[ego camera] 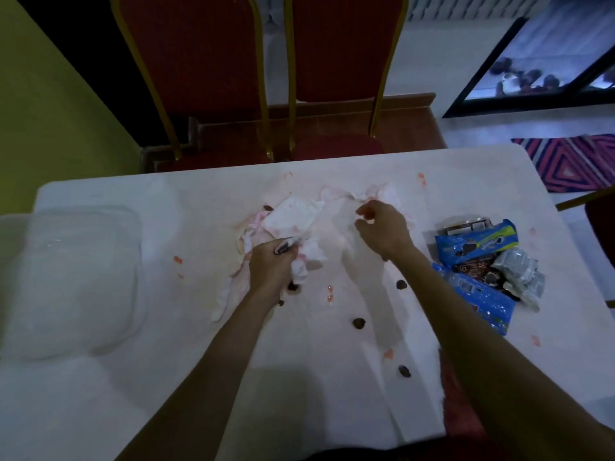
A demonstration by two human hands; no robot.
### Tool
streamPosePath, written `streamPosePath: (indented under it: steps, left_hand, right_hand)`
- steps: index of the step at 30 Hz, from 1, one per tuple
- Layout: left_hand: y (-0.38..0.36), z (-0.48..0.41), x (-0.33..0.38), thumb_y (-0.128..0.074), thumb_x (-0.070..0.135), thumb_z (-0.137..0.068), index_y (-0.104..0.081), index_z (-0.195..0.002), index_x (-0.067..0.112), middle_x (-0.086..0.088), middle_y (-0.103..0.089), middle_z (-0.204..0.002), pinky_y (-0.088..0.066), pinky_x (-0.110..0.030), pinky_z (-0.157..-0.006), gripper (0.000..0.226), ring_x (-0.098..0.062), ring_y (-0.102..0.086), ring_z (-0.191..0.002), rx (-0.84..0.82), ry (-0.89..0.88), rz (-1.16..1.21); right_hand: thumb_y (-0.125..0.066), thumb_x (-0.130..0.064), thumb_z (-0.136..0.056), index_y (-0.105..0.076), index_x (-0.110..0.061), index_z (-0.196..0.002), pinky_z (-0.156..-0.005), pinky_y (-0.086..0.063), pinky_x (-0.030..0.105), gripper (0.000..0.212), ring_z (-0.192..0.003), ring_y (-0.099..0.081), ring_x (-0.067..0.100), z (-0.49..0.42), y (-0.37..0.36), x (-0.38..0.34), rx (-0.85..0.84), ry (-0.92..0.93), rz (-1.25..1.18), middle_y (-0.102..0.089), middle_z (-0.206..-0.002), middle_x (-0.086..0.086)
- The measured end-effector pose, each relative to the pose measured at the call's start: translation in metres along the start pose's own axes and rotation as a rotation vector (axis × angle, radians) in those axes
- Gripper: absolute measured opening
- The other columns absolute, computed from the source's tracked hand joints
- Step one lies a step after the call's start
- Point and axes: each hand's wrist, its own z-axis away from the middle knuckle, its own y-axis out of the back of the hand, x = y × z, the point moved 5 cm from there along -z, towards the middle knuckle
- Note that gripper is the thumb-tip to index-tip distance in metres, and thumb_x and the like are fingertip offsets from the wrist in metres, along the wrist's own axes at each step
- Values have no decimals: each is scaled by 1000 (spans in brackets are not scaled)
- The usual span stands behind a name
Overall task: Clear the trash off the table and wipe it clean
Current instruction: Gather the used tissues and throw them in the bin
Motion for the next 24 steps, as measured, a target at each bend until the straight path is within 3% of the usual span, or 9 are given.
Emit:
streamPosePath:
  steps: [3,6,8,10,12,15,19,22,24]
  left_hand:
    - [30,-11,-5,-71,18,-86,-77,-98,16,7,-69,-98,-58,-30,-73,13,-16,-66,-81,94,73,20]
    - [68,-20,-18,-73,16,-84,-69,-74,19,-2,-70,-75,-51,-17,-46,11,-16,-64,-63,250,170,118]
    - [90,-27,-24,-72,17,-82,-76,-84,19,-3,-73,-83,-53,-20,-60,4,-20,-67,-74,326,135,113]
    - [101,-31,-25,-69,19,-85,-77,-108,18,-3,-75,-103,-57,-29,-84,25,-20,-70,-92,372,78,37]
    - [102,-35,-24,-65,12,-89,-72,-118,13,-4,-73,-114,-52,-24,-93,29,-19,-68,-102,420,15,-39]
    - [96,-45,-23,-62,-1,-88,-71,-117,2,-14,-70,-117,-38,-3,-90,31,-26,-66,-107,469,-127,-195]
    - [72,-49,-30,-65,10,-92,-62,-129,1,-15,-54,-136,-43,-3,-80,38,-24,-51,-121,387,-202,-408]
    - [50,-46,-34,-75,11,-83,-63,-128,5,-14,-54,-140,-51,-24,-92,47,-31,-46,-122,248,-316,-637]
    - [48,-43,-37,-78,13,-80,-65,-127,8,-13,-55,-140,-56,-37,-91,49,-31,-47,-121,238,-332,-748]
  right_hand:
    - [-61,-27,-95,-45,-17,-140,-90,-48,40,49,-103,-61,32,-26,14,9,46,-40,217,-43,-137,15]
    - [-62,-33,-93,-32,-17,-144,-99,-43,49,62,-112,-58,40,-46,14,16,-14,-127,355,-35,-139,18]
    - [-64,-31,-92,-28,-17,-144,-102,-41,51,65,-115,-56,41,-52,6,21,-65,-165,408,-33,-139,18]
    - [-62,-26,-93,-27,-15,-143,-95,-45,49,61,-115,-56,43,-53,-9,25,-102,-157,407,-33,-139,20]
    - [-55,-22,-98,-34,-9,-139,-84,-48,43,48,-111,-58,41,-52,-23,22,-89,-84,384,-39,-136,22]
    - [-52,-22,-98,-50,-5,-124,-81,-51,43,31,-101,-61,36,-54,-37,3,-82,50,391,-55,-120,20]
    - [-52,-12,-91,-58,-6,-108,-71,-49,35,20,-83,-59,25,-58,-52,-37,-90,215,314,-65,-102,12]
    - [-55,-8,-88,-49,-9,-126,-71,-50,34,39,-85,-61,26,-52,-73,-66,-133,247,113,-64,-101,9]
    - [-60,-13,-89,-38,-14,-139,-79,-54,38,54,-95,-63,28,-47,-97,-71,-213,208,74,-62,-112,10]
